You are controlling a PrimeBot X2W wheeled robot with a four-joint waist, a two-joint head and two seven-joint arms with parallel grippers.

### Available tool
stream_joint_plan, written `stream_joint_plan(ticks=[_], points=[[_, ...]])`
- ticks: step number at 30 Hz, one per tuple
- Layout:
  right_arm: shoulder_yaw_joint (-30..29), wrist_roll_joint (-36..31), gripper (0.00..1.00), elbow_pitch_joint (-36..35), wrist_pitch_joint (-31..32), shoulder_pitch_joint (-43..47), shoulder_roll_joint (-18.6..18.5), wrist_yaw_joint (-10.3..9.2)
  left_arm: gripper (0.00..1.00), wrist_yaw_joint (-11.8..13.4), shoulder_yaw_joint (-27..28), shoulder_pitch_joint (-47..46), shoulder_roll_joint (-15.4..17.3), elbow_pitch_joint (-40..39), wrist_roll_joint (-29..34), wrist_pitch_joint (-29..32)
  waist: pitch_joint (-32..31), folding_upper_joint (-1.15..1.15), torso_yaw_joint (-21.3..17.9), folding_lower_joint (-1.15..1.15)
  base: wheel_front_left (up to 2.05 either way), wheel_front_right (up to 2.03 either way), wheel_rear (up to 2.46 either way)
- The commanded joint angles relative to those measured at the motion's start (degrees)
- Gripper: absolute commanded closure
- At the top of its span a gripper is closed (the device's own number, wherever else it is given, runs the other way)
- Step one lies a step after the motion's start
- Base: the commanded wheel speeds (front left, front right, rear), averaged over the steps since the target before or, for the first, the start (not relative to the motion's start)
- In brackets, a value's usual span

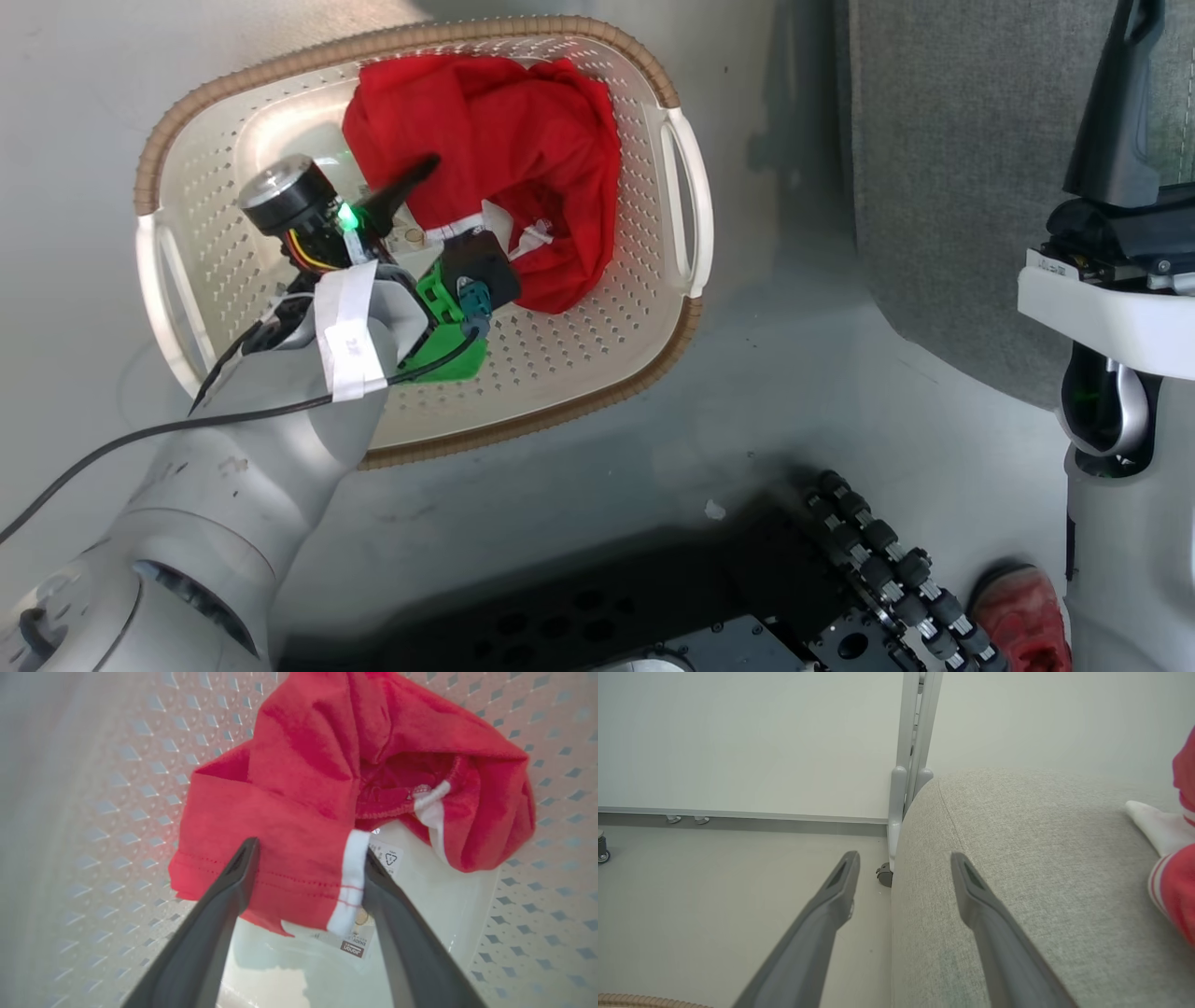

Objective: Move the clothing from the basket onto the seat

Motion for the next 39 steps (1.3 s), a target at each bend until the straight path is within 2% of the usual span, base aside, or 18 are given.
stream_joint_plan(ticks=[1, 6, 10, 11, 12, 13, 14, 19, 29, 36, 39], points=[[0.24, -0.19, 0.00, -0.09, -0.17, -0.80, 0.03, -0.02, 0.00, 1.30, 0.26, -0.95, 0.31, 0.65, 0.20, 0.00, 0.34, 0.00, -0.32, 0.00, 0.00, 0.00, 0.00], [0.73, -0.08, 0.00, -0.19, -0.17, -0.94, 0.08, -0.02, 0.00, 3.66, 0.43, -2.35, 0.17, 2.40, -0.42, 0.34, 0.95, 0.00, -0.85, 0.00, 0.00, 0.00, 0.00], [0.90, -0.18, 0.00, -0.34, -0.17, -1.17, 0.09, -0.02, 0.00, 3.42, 0.45, -3.12, 0.24, 2.84, -1.03, 0.28, 1.48, 0.00, -1.15, 0.00, 0.00, 0.00, 0.00], [0.85, -0.20, 0.00, -0.35, -0.17, -1.14, 0.10, -0.02, 0.05, 3.32, 0.64, -3.34, 0.24, 2.70, -1.53, 0.15, 1.60, 0.00, -1.14, 0.00, 0.00, 0.00, 0.00], [0.82, -0.20, 0.00, -0.32, -0.17, -1.15, 0.11, -0.02, 0.51, 3.24, 0.77, -3.43, 0.26, 2.44, -1.80, 0.08, 1.66, 0.00, -1.13, 0.00, 0.00, 0.00, 0.00], [0.78, -0.20, 0.00, -0.24, -0.17, -1.16, 0.11, -0.02, 0.72, 3.01, 0.94, -3.41, 0.27, 2.09, -2.19, -0.03, 1.69, 0.00, -1.10, 0.00, 0.00, 0.00, 0.00], [0.73, -0.24, 0.00, -0.14, -0.17, -1.17, 0.11, -0.02, 0.98, 2.70, 1.52, -3.35, 0.23, 1.53, -3.17, -0.12, 1.69, 0.00, -1.05, 0.00, 0.00, 0.00, 0.00], [0.00, -0.18, 0.00, 0.00, -0.17, -1.39, 0.11, -0.02, 1.00, 3.04, 2.34, -1.81, 1.72, -5.49, -4.57, 0.01, 1.49, 0.00, -0.62, 0.00, 0.00, 0.00, 0.00], [0.18, -0.41, 0.00, 0.96, -0.17, -1.40, 0.10, -0.02, 1.00, 3.51, 4.95, 1.94, 3.03, -12.05, -8.44, -0.01, -1.14, 0.00, 1.57, 0.00, 0.00, 0.00, 0.00], [1.86, -2.92, 0.00, 3.38, -0.17, -0.07, -0.37, -0.02, 1.00, 3.65, 8.19, 6.60, 3.32, -17.76, -11.73, -0.02, -6.81, 0.00, 3.92, 0.00, 0.00, 0.00, 0.00], [2.69, -3.93, 0.00, 5.15, -0.17, 1.11, -1.03, -0.02, 1.00, 2.78, 8.58, 9.76, 2.79, -20.18, -12.46, -0.01, -10.94, 0.00, 5.48, 0.00, 0.00, 0.00, 0.00]])
